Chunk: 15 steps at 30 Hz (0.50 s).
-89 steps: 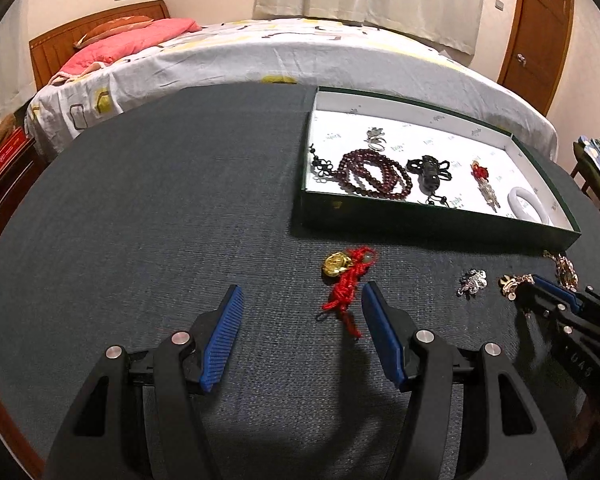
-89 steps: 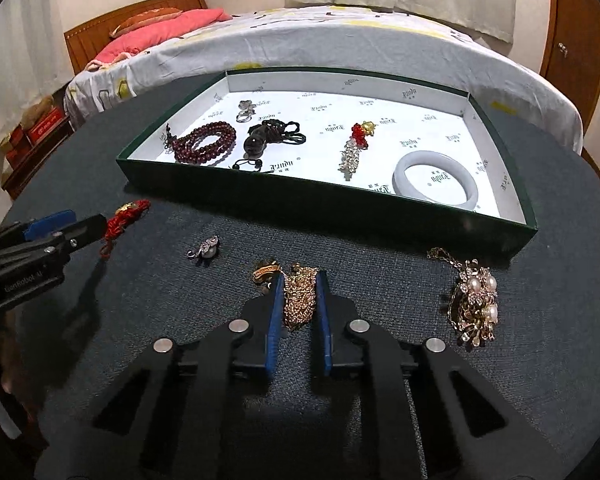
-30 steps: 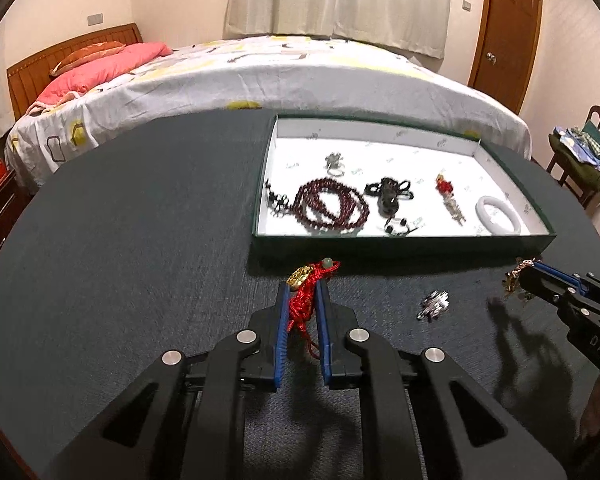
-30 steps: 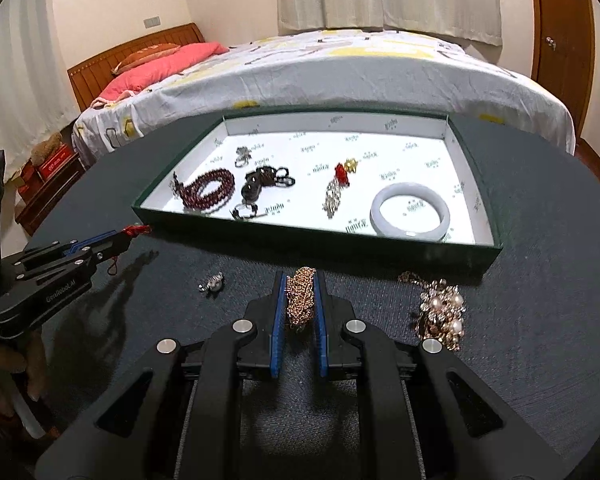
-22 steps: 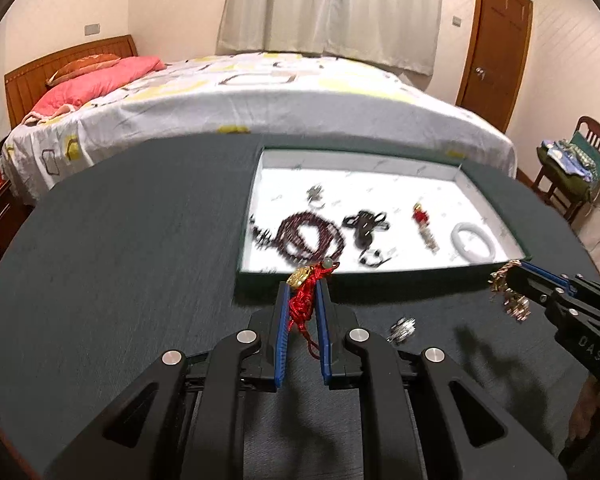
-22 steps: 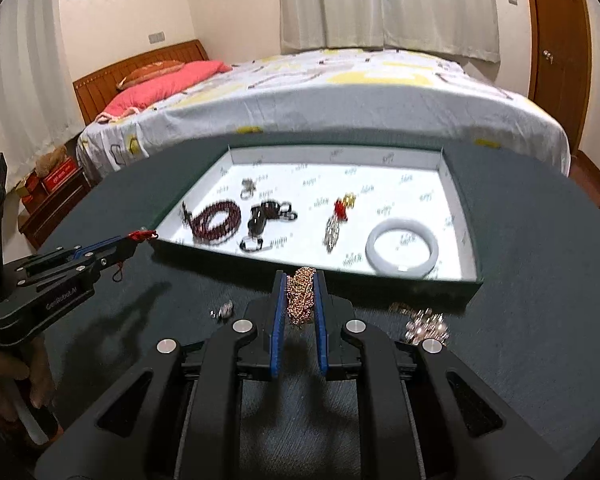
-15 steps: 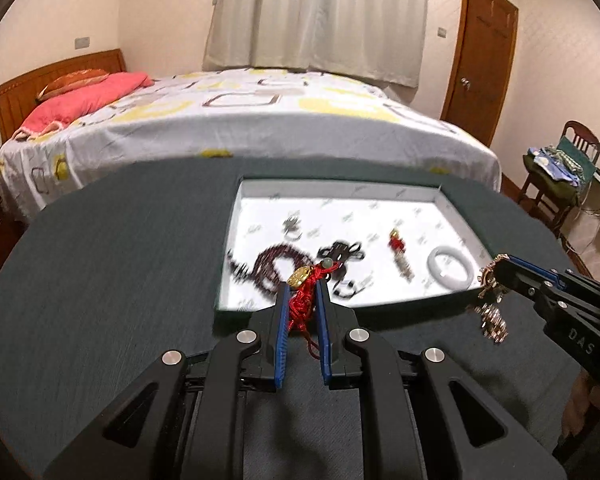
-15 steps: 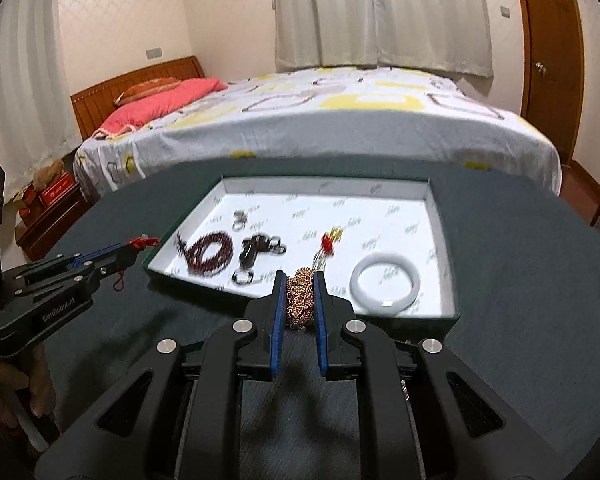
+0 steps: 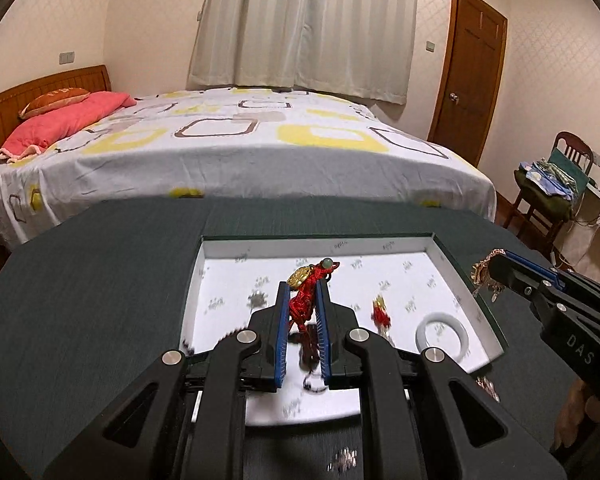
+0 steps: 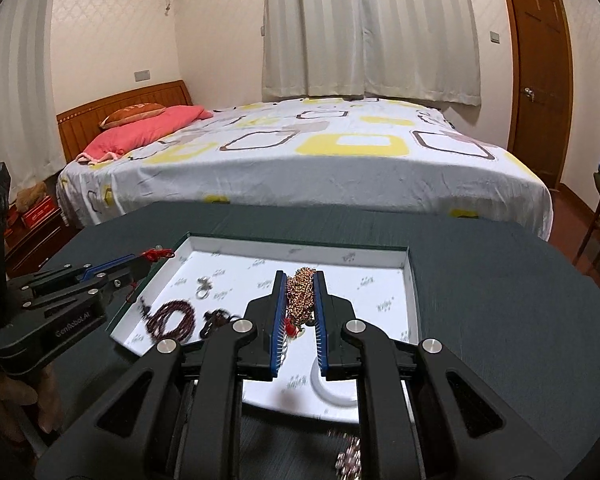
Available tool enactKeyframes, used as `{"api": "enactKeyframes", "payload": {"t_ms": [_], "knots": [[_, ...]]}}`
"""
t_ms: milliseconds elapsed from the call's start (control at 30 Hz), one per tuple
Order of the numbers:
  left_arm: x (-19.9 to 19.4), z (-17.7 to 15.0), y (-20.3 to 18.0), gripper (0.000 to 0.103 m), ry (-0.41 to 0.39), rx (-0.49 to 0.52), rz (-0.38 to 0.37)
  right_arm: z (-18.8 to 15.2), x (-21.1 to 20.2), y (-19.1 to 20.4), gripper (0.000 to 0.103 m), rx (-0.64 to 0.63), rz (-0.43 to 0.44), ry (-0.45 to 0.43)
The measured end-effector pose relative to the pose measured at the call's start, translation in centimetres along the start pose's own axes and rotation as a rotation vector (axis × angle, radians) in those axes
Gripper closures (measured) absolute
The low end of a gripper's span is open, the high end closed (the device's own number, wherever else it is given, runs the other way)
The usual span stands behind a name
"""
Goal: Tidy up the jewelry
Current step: 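Carry the gold chain and red knot charm into the box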
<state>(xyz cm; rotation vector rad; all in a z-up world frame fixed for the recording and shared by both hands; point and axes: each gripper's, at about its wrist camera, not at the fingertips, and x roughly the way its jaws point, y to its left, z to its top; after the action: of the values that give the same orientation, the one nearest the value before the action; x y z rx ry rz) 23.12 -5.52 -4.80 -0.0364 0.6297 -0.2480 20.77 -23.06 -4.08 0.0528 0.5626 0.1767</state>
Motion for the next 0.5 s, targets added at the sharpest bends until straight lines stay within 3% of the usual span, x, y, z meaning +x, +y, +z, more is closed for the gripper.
{"api": "enactKeyframes", "payload": {"t_ms": [500], "knots": [[5.7,2.1,-0.5,0.089,0.022,0.012,0.018,1.2,5.4,-2.1,0.090,0.023,-0.035,0.019]]}}
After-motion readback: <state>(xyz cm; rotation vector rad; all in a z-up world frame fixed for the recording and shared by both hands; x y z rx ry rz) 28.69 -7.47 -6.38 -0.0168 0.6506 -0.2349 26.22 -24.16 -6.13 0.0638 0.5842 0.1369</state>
